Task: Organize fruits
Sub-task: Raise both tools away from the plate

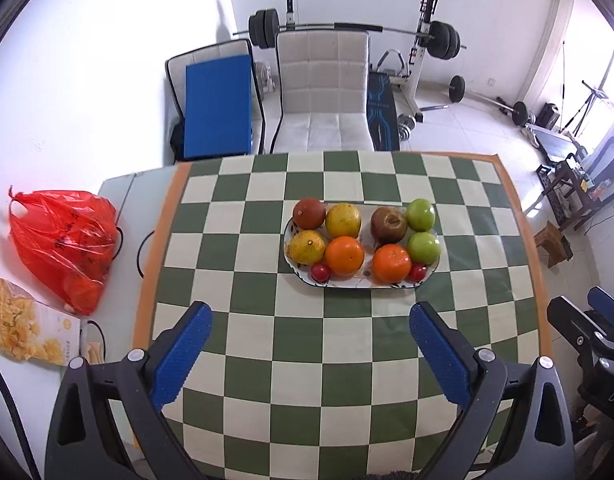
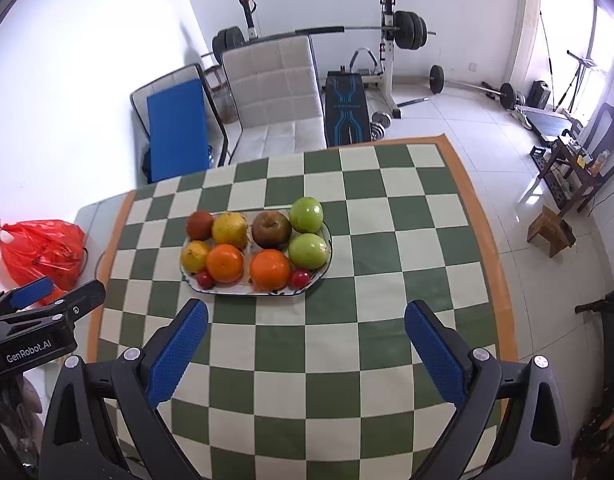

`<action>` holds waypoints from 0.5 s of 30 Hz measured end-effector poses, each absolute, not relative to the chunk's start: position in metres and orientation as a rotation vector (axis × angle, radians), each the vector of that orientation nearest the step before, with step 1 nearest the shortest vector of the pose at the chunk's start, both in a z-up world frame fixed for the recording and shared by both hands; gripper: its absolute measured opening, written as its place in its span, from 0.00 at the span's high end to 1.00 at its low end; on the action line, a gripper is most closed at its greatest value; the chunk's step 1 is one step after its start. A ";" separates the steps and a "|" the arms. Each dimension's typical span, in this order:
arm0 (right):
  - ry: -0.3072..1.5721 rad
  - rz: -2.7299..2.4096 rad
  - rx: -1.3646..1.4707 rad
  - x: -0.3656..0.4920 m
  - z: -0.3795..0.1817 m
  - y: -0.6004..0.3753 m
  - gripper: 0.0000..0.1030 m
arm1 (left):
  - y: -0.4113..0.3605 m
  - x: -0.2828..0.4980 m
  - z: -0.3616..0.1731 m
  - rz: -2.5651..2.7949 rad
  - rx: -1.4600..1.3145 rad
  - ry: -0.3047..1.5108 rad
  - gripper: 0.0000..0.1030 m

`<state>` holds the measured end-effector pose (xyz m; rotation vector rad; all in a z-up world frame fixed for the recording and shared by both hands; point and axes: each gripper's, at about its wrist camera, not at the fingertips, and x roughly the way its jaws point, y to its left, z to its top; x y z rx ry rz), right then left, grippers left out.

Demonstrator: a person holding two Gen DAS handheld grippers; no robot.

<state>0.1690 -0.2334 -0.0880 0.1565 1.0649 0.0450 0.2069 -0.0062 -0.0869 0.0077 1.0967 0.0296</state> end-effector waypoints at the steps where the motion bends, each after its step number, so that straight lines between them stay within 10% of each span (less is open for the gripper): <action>1: 1.055 0.049 0.164 0.162 -0.079 -0.234 0.02 | -0.006 0.201 -0.079 0.025 0.003 1.086 0.02; 15: 0.942 0.069 0.139 0.081 0.029 -0.229 0.02 | -0.007 0.137 -0.012 0.018 -0.029 1.011 0.02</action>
